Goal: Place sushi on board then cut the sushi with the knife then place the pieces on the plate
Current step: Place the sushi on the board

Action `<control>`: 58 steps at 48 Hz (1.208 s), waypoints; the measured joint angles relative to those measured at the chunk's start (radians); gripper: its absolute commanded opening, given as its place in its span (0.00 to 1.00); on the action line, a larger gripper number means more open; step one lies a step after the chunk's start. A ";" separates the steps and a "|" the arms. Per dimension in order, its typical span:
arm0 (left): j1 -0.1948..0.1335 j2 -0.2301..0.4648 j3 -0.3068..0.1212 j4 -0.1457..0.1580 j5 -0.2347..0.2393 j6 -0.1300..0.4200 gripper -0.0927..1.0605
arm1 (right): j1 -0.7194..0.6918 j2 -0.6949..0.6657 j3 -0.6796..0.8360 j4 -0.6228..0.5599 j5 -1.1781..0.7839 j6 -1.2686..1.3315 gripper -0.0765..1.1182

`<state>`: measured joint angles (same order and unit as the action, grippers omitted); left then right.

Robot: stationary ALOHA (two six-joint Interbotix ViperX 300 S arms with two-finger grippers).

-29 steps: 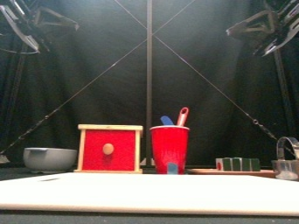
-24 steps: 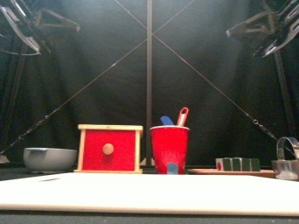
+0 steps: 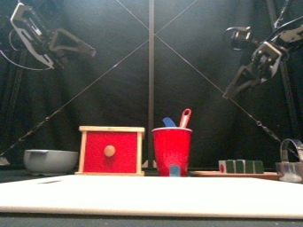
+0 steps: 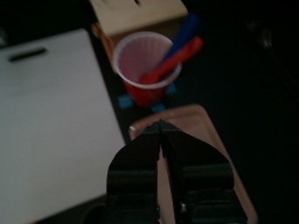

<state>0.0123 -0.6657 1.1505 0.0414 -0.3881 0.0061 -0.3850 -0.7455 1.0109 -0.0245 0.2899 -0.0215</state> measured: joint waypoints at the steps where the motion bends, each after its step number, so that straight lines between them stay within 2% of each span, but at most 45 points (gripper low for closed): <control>1: 0.002 0.008 -0.002 0.003 -0.002 0.000 0.07 | -0.009 0.014 -0.006 -0.006 0.015 0.000 0.28; 9: 0.008 0.049 -0.011 0.008 -0.003 0.000 0.07 | -0.052 0.115 -0.041 -0.077 0.120 -0.054 0.51; 18: 0.009 0.054 -0.011 0.008 -0.003 0.000 0.07 | -0.086 0.212 -0.060 -0.089 0.133 -0.060 0.79; 22: 0.011 0.054 -0.011 0.008 -0.003 0.000 0.07 | -0.106 0.244 -0.064 -0.092 0.133 -0.061 0.87; 37: 0.021 0.054 -0.009 0.008 -0.003 0.000 0.07 | -0.140 0.382 -0.100 -0.091 0.207 -0.149 0.87; 58: 0.032 0.054 0.005 0.005 -0.003 -0.002 0.07 | -0.247 0.565 -0.155 0.238 0.218 -0.581 0.87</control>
<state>0.0445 -0.6121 1.1551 0.0460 -0.3912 0.0046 -0.6320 -0.1810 0.8560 0.2132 0.5077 -0.6029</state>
